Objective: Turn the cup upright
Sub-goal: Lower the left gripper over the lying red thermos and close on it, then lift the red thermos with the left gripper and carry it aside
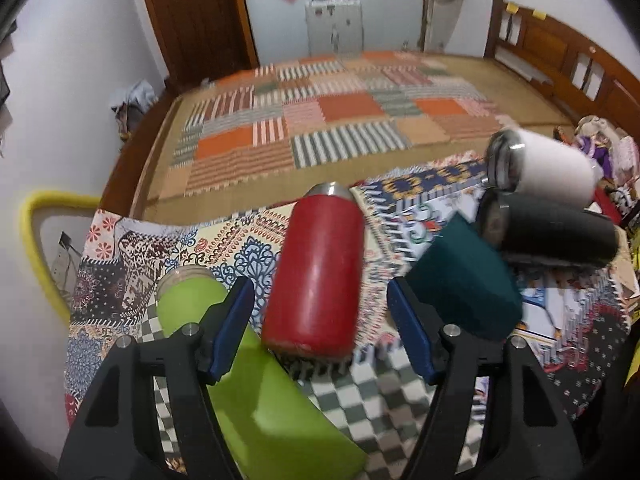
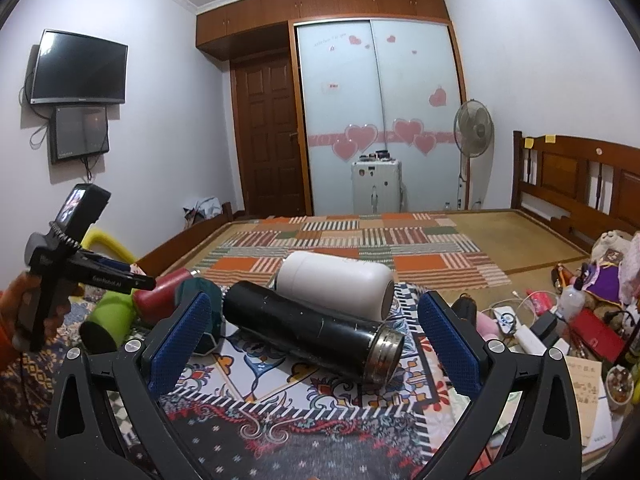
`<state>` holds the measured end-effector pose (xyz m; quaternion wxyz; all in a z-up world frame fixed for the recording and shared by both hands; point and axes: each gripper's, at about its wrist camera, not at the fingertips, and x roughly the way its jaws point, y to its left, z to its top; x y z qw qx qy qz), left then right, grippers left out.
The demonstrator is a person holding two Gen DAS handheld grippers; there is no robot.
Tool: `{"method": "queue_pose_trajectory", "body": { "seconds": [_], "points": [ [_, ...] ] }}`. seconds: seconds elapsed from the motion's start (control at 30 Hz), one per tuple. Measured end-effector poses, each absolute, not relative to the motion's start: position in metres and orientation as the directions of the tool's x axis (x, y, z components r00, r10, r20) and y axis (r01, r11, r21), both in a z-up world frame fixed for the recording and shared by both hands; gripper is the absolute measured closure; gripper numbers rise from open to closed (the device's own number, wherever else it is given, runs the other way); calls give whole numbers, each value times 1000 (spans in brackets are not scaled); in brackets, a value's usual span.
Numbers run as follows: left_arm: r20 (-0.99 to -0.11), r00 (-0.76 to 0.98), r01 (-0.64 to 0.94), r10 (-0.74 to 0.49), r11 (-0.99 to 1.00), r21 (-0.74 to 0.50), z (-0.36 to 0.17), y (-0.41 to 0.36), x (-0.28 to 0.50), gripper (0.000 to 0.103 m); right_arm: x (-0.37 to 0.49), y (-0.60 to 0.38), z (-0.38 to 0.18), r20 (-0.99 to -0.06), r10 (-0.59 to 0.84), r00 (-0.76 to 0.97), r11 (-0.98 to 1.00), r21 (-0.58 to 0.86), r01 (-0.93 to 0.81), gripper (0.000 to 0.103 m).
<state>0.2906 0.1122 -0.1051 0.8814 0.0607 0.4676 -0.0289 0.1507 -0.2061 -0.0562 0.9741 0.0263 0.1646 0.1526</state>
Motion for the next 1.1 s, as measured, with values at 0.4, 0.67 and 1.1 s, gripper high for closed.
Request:
{"method": "queue_pose_trajectory", "body": {
  "seconds": [0.4,0.67,1.1],
  "points": [
    [-914,401,146,-55,989,5,-126,116,338,36,170,-192,-77,-367,338,867,940,82,-331,0],
    [-935,354,163,-7,985,54,-141,106,342,39,177,-194,-79,-372,345,862,938,102,-332,0],
    [-913,409,108,5,993,54,-119,112,337,40,173,-195,-80,-371,339,865,940,92,-329,0]
  ]
}}
